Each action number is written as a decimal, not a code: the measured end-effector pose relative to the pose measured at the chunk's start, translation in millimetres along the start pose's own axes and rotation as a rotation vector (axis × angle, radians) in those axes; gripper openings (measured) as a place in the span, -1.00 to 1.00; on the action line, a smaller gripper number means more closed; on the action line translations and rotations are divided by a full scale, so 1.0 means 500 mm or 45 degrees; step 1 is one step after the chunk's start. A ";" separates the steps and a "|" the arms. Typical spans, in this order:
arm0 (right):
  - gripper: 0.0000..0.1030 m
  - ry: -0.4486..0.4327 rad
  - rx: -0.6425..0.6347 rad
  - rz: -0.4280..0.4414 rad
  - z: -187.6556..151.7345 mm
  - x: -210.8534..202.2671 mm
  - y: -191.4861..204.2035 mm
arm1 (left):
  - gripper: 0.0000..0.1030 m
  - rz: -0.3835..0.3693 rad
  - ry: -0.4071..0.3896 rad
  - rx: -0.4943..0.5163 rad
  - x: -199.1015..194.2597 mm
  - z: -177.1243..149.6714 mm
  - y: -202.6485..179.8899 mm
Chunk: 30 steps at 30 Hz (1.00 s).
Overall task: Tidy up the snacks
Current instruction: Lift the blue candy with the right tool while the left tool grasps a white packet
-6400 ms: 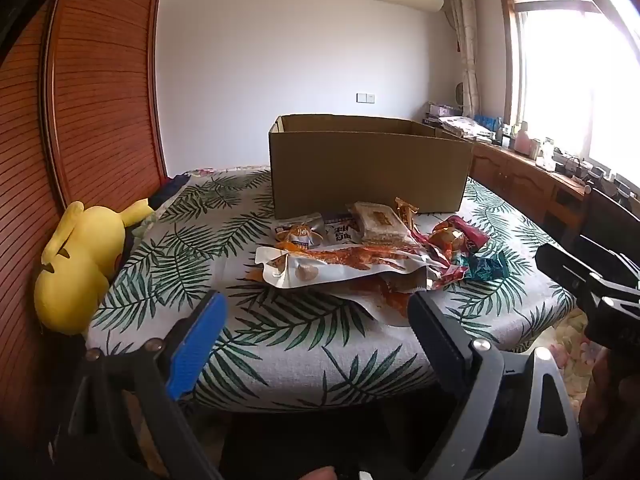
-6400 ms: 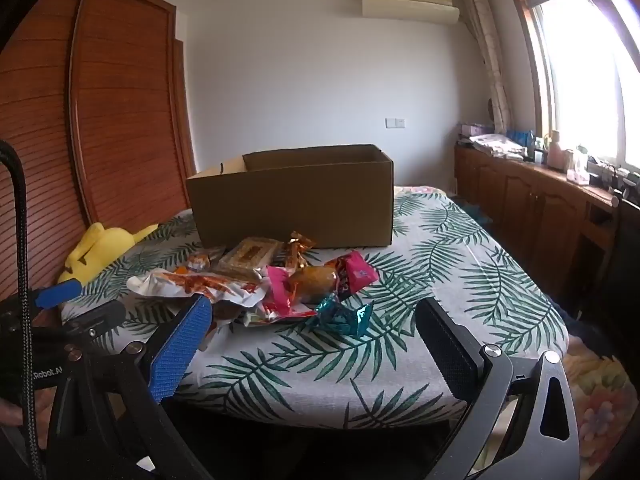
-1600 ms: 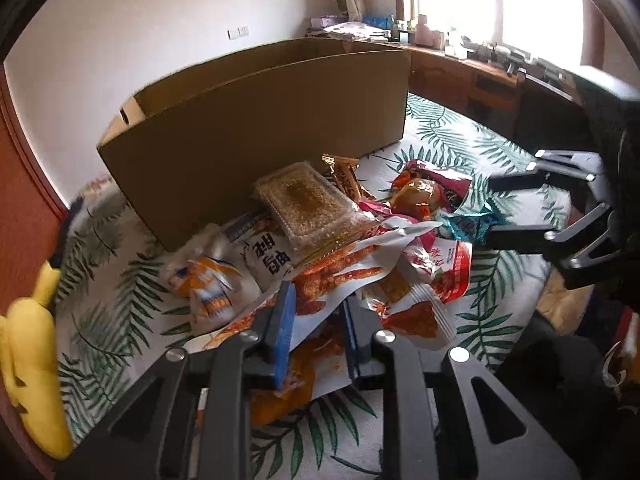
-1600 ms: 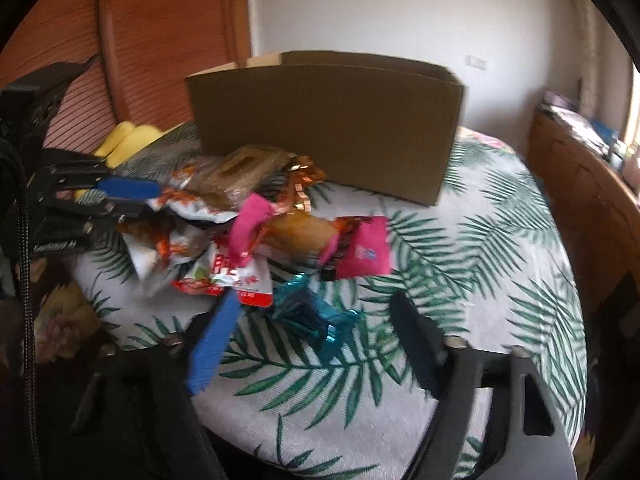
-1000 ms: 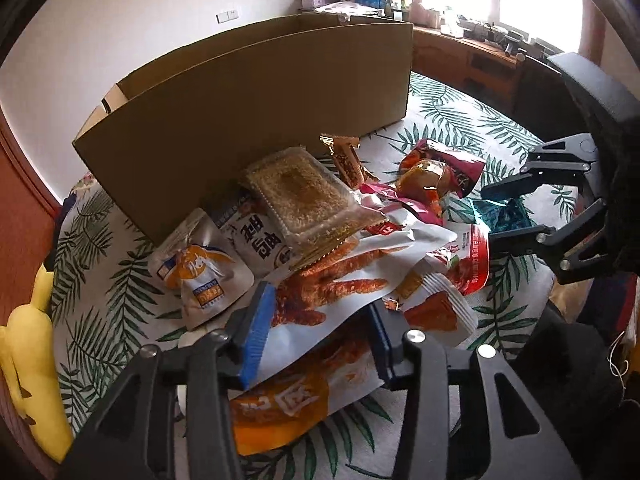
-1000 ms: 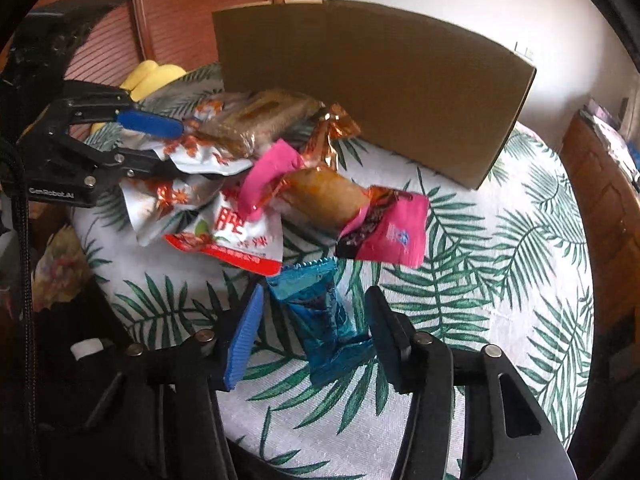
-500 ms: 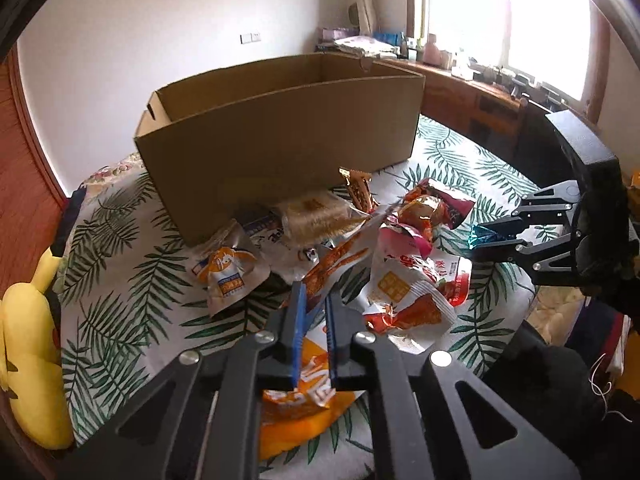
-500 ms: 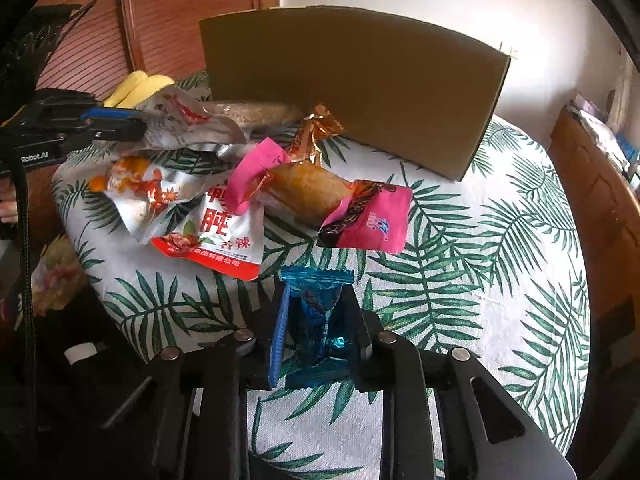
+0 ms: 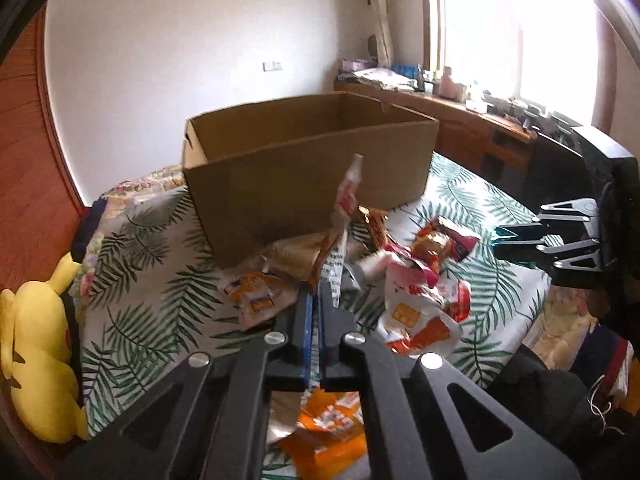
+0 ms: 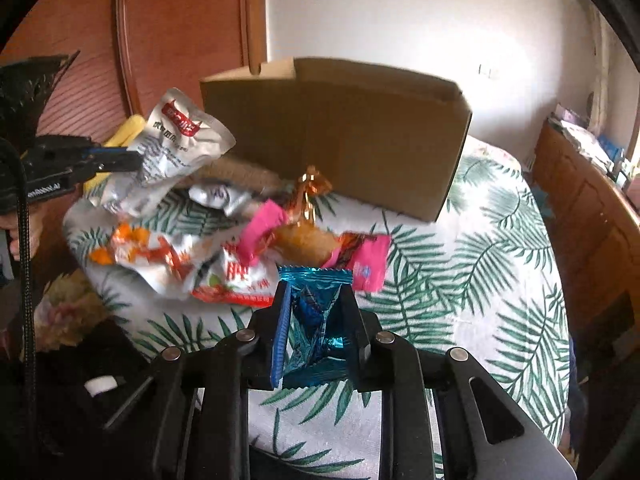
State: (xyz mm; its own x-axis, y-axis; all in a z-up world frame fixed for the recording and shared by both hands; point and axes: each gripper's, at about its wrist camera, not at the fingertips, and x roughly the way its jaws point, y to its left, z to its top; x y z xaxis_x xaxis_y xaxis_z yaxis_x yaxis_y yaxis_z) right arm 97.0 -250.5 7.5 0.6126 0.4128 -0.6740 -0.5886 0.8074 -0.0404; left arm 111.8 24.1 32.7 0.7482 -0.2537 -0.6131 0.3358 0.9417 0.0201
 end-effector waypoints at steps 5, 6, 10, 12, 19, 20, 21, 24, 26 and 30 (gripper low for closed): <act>-0.58 -0.046 0.017 0.010 0.019 -0.017 0.008 | -1.00 0.018 -0.043 -0.029 -0.014 0.007 0.011; -0.58 -0.055 0.019 0.007 0.022 -0.020 0.010 | -1.00 0.019 -0.052 -0.035 -0.018 0.008 0.013; -0.58 -0.086 0.036 0.003 0.034 -0.033 0.018 | -1.00 0.018 -0.093 -0.067 -0.033 0.014 0.019; -0.58 -0.105 0.041 0.000 0.040 -0.041 0.021 | -1.00 0.021 -0.122 -0.082 -0.043 0.018 0.022; -0.58 -0.177 0.050 -0.027 0.066 -0.075 0.031 | -1.00 0.019 -0.197 -0.108 -0.076 0.052 0.025; -0.58 -0.189 0.055 -0.027 0.072 -0.080 0.032 | -1.00 0.019 -0.207 -0.111 -0.080 0.058 0.026; -0.58 -0.197 0.058 -0.027 0.076 -0.084 0.032 | -1.00 0.019 -0.217 -0.113 -0.082 0.064 0.026; -0.58 -0.219 0.061 -0.030 0.088 -0.094 0.033 | -1.00 0.021 -0.240 -0.120 -0.087 0.086 0.027; -0.58 -0.231 0.061 -0.035 0.097 -0.097 0.033 | -1.00 0.027 -0.255 -0.120 -0.087 0.100 0.028; -0.58 -0.260 0.059 -0.046 0.123 -0.102 0.031 | -1.00 0.026 -0.284 -0.129 -0.085 0.134 0.030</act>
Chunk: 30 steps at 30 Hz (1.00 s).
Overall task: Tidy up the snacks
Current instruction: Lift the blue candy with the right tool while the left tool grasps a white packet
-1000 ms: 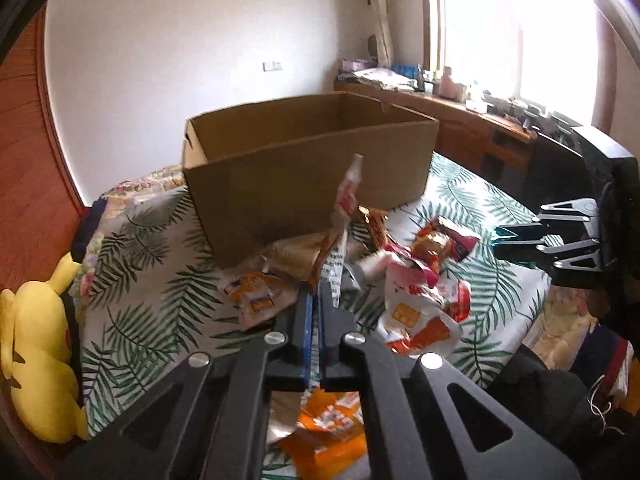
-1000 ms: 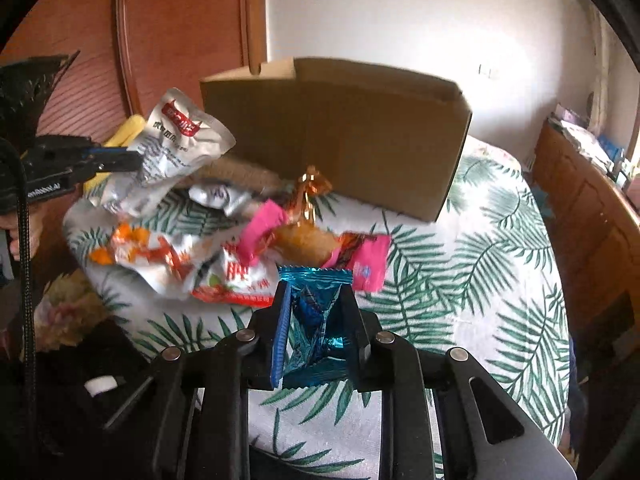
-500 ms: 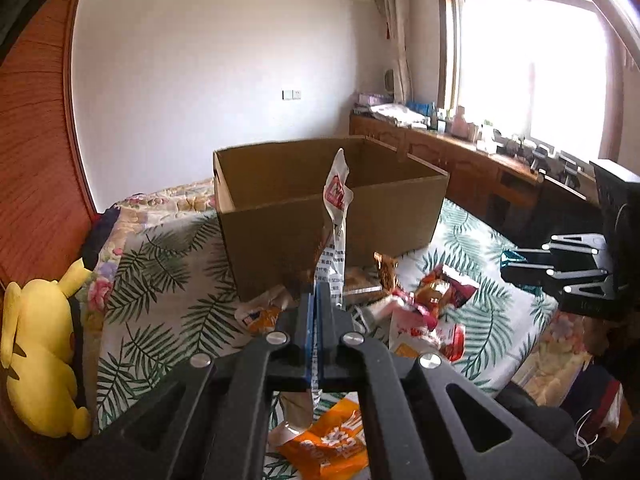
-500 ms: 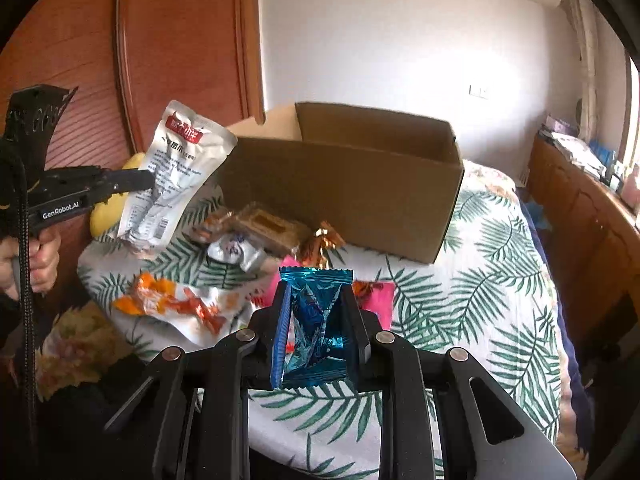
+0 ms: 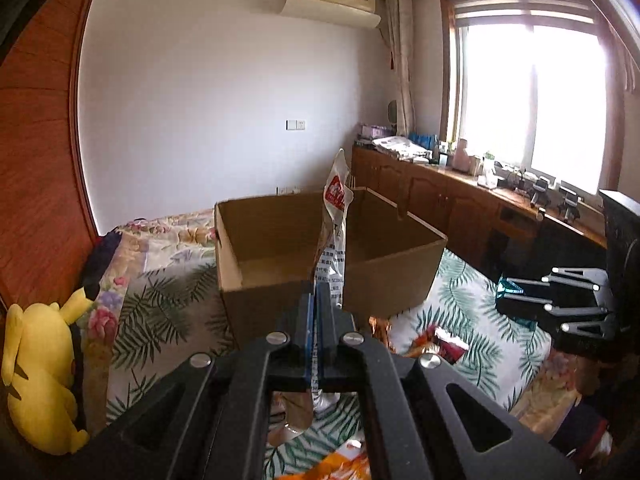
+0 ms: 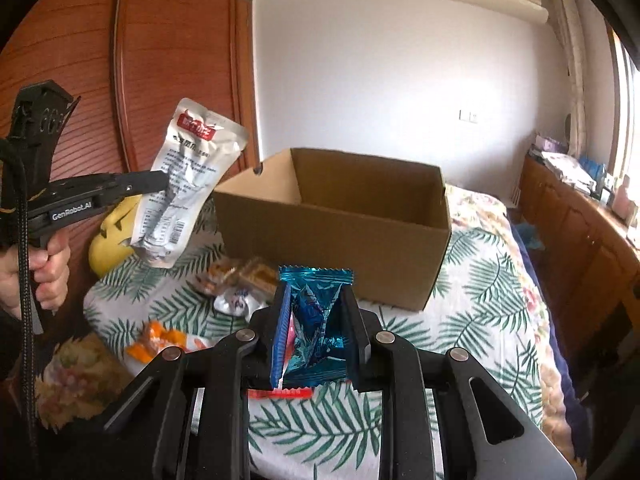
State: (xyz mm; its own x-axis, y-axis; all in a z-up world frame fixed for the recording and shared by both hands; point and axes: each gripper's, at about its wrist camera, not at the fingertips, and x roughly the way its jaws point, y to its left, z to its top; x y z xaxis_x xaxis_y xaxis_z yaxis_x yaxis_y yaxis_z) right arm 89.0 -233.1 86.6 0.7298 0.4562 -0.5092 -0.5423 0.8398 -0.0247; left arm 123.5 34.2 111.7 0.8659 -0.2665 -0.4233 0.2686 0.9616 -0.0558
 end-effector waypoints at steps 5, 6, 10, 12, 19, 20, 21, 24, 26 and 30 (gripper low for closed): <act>-0.57 -0.018 0.000 -0.003 0.024 0.010 0.000 | -1.00 -0.008 -0.030 0.007 0.014 0.047 -0.009; -0.57 -0.021 0.000 -0.003 0.029 0.013 -0.001 | -1.00 -0.007 -0.034 0.012 0.018 0.057 -0.011; -0.57 -0.021 -0.002 -0.007 0.043 0.029 -0.001 | -1.00 -0.002 -0.049 0.017 0.037 0.090 -0.019; -0.57 -0.021 -0.002 -0.012 0.050 0.038 -0.003 | -1.00 0.001 -0.057 0.015 0.046 0.103 -0.020; -0.57 -0.013 -0.003 -0.027 0.076 0.073 -0.015 | -1.00 0.023 -0.061 0.021 0.077 0.135 -0.021; -0.58 -0.010 -0.003 -0.031 0.080 0.079 -0.017 | -1.00 0.028 -0.062 0.023 0.081 0.138 -0.022; -0.57 -0.007 -0.004 -0.034 0.086 0.084 -0.019 | -1.00 0.033 -0.061 0.025 0.085 0.143 -0.021; -0.57 -0.002 -0.006 -0.042 0.099 0.099 -0.026 | -1.00 0.043 -0.060 0.029 0.095 0.156 -0.019; -0.57 0.000 -0.008 -0.047 0.109 0.110 -0.030 | -1.00 0.051 -0.057 0.032 0.102 0.161 -0.017; -0.57 0.006 -0.013 -0.066 0.131 0.134 -0.039 | -1.00 0.071 -0.035 0.027 0.127 0.171 -0.009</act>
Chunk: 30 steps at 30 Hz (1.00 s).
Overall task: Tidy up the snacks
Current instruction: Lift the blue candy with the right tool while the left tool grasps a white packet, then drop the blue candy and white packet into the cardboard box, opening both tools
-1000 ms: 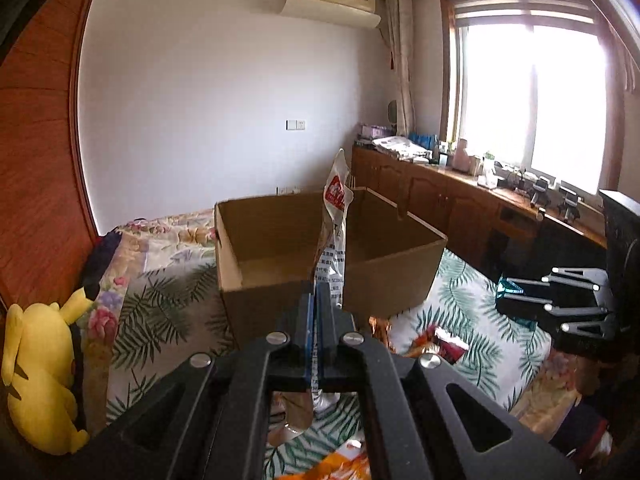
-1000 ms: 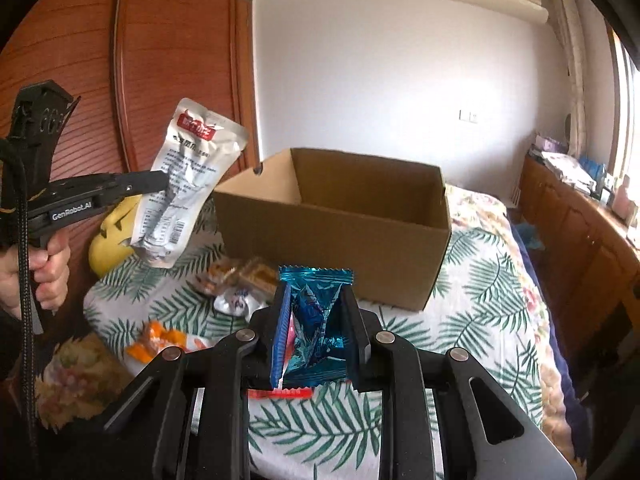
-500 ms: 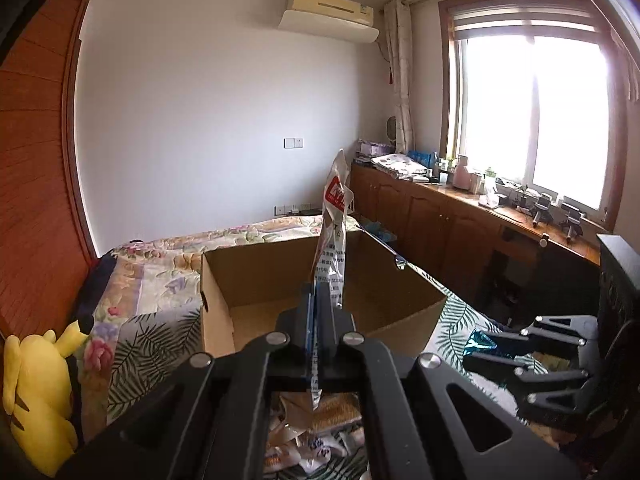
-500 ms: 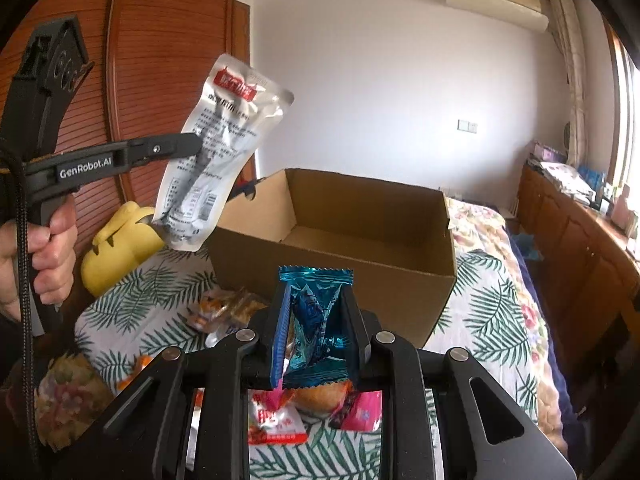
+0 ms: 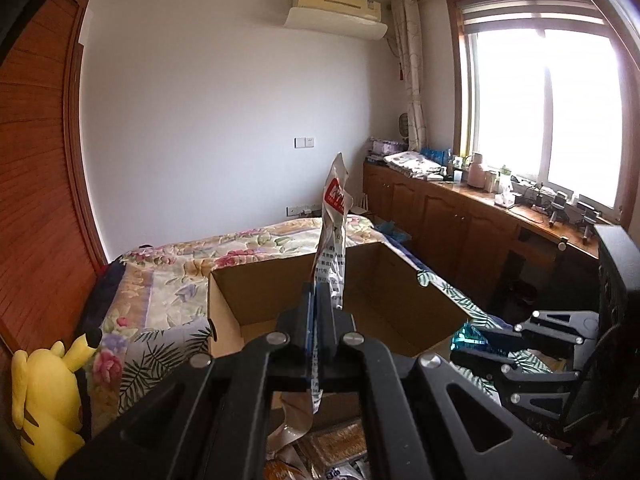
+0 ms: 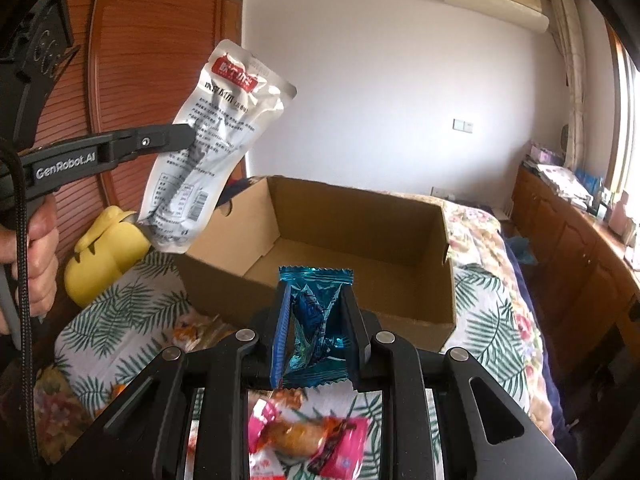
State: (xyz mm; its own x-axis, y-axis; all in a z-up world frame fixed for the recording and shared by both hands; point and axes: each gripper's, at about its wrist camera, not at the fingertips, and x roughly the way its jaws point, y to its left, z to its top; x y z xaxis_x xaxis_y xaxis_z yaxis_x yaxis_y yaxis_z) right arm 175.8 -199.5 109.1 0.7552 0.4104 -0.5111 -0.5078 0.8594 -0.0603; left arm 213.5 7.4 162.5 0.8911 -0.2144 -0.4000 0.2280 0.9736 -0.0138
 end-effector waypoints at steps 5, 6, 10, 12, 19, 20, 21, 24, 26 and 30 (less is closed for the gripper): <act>-0.57 0.031 0.032 -0.018 0.022 0.043 -0.019 | -1.00 0.020 0.042 -0.012 0.037 -0.006 0.011; -0.57 0.038 0.036 -0.023 0.023 0.050 -0.023 | -1.00 0.025 0.054 -0.012 0.045 -0.010 0.012; -0.57 0.073 0.038 -0.045 0.029 0.081 -0.034 | -1.00 0.045 0.083 -0.012 0.069 -0.019 0.017; -0.57 0.090 0.033 -0.064 0.031 0.096 -0.034 | -1.00 0.054 0.101 -0.006 0.082 -0.024 0.016; -0.57 0.134 0.073 -0.086 0.029 0.132 -0.055 | -1.00 0.072 0.160 0.007 0.110 -0.041 0.013; -0.57 0.138 0.079 -0.087 0.030 0.138 -0.056 | -1.00 0.074 0.166 0.004 0.113 -0.043 0.014; -0.57 0.144 0.087 -0.087 0.029 0.142 -0.058 | -1.00 0.074 0.169 -0.001 0.115 -0.044 0.015; -0.57 0.164 0.101 -0.092 0.026 0.154 -0.062 | -0.99 0.070 0.170 -0.016 0.118 -0.042 0.017; -0.56 0.180 0.106 -0.093 0.020 0.161 -0.065 | -0.95 0.060 0.168 -0.020 0.118 -0.039 0.016; -0.53 0.193 0.113 -0.096 0.011 0.170 -0.065 | -0.95 0.059 0.167 0.015 0.113 -0.039 0.006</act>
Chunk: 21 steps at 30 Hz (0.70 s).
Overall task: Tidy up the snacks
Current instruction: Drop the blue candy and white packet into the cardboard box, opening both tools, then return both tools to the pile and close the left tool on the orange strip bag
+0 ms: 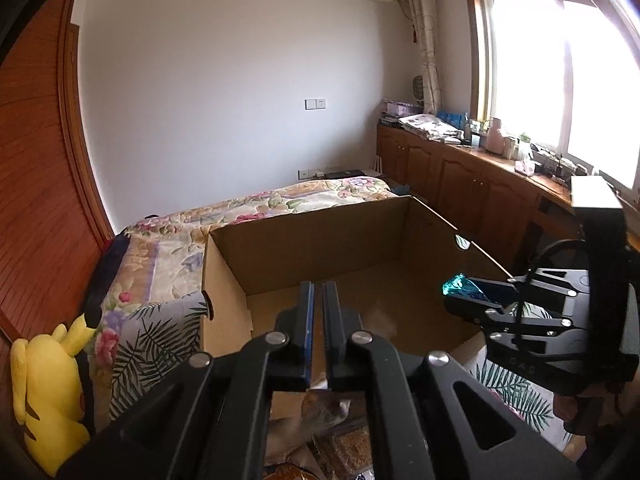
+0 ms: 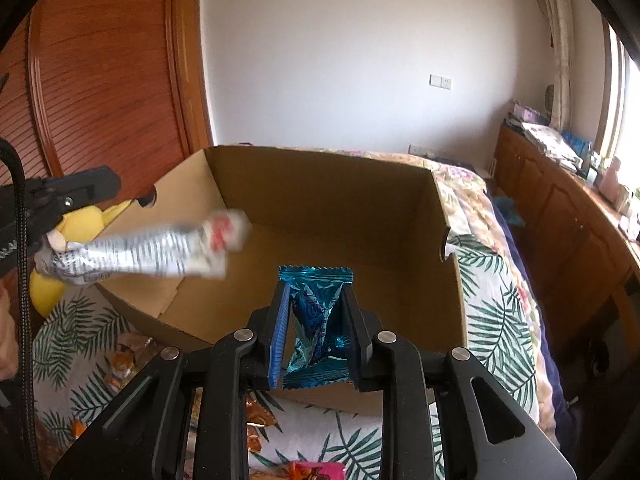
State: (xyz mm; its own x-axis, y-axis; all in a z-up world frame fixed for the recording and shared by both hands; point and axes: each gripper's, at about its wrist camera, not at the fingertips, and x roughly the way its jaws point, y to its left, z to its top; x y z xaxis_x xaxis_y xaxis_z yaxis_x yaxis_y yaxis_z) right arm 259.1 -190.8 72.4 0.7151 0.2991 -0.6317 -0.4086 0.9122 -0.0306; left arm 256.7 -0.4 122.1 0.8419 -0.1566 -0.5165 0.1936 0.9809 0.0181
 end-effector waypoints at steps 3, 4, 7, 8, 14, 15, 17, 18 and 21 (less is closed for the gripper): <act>-0.27 0.001 0.017 0.008 -0.002 0.002 -0.003 | -0.93 -0.010 0.003 0.008 -0.002 -0.004 -0.003; -0.19 -0.005 0.020 0.009 -0.002 0.001 -0.003 | -0.93 -0.015 0.004 0.004 -0.003 -0.005 -0.003; -0.17 -0.007 0.025 0.019 -0.005 0.000 -0.004 | -0.86 -0.025 0.008 -0.004 -0.009 -0.010 -0.006; -0.17 -0.010 0.027 0.027 -0.008 -0.003 -0.005 | -0.83 -0.032 0.008 -0.009 -0.013 -0.013 -0.006; -0.17 -0.060 0.058 0.088 -0.028 -0.047 -0.010 | -0.53 -0.060 -0.004 -0.007 -0.045 -0.040 -0.011; -0.17 -0.068 0.051 0.096 -0.034 -0.057 -0.008 | -0.51 -0.069 -0.005 0.000 -0.053 -0.046 -0.014; -0.17 -0.086 0.036 0.103 -0.049 -0.076 -0.003 | -0.32 -0.081 -0.003 0.013 -0.065 -0.061 -0.017; -0.17 -0.095 0.027 0.109 -0.060 -0.090 0.000 | -0.27 -0.086 -0.004 0.019 -0.072 -0.069 -0.018; -0.17 -0.104 0.024 0.142 -0.090 -0.116 0.009 | -0.25 -0.105 0.001 0.035 -0.088 -0.092 -0.023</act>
State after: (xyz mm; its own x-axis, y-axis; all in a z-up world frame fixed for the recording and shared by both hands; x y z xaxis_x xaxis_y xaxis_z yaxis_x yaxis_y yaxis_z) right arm 190.4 -216.7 74.0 0.7100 0.4197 -0.5655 -0.4777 0.8770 0.0512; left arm 194.2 0.7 105.4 0.8220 -0.2367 -0.5179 0.2762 0.9611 -0.0009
